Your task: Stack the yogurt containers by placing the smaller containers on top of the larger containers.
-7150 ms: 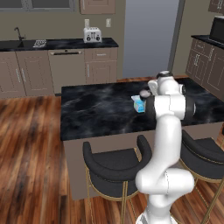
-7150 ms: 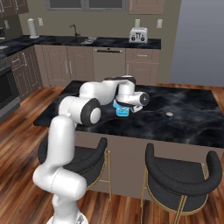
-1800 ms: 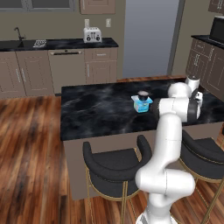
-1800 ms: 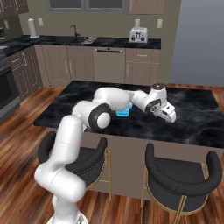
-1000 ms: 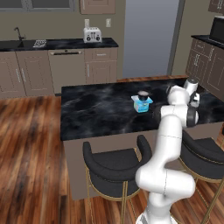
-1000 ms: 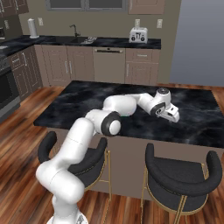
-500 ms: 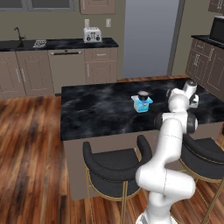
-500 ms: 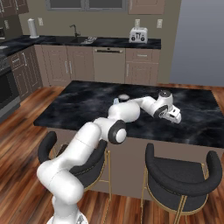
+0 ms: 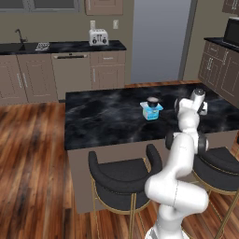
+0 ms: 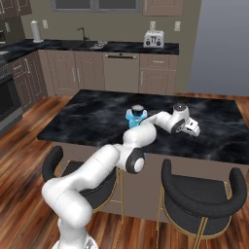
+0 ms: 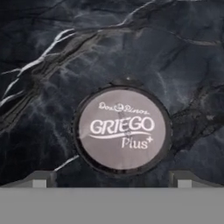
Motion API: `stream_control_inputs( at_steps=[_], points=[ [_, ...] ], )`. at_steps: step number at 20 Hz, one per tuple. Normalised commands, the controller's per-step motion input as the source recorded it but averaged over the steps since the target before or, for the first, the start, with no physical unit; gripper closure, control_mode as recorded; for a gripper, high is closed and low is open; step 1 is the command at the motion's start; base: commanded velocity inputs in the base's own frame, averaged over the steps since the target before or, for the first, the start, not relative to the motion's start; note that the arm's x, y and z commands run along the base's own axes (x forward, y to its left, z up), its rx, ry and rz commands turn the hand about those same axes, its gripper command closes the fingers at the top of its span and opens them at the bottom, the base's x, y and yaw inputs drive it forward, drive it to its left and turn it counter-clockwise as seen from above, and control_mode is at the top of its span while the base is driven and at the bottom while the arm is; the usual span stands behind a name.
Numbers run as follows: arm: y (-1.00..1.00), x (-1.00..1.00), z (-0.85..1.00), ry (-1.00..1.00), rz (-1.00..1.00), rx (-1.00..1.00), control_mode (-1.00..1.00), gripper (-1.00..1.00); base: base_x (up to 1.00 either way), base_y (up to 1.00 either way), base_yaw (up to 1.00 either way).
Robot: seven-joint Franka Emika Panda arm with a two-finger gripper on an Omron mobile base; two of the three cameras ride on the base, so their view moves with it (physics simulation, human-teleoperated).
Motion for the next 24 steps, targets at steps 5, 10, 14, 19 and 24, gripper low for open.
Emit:
stream_control_inputs(
  at_steps=[5, 10, 14, 19, 24],
  points=[
    [-0.12, 0.37, -0.09, 0.0, 0.0, 0.0, -1.0, -1.0, 0.0, 0.0, 0.0],
    [-0.19, 0.33, -0.08, 0.0, 0.01, 0.0, -1.0, -1.0, 0.0, 0.0, 0.0],
    [-0.29, 0.19, -0.07, 0.0, 0.01, 0.0, -1.0, -1.0, 0.0, 0.0, 0.0],
    [-0.34, 0.04, 0.11, 0.0, 0.03, 0.02, -1.0, 1.0, 0.0, 0.0, 0.0],
    [-0.29, -0.18, 0.8, 0.05, 0.06, 0.15, -1.0, 1.0, 0.0, 0.0, 0.0]
  ],
)
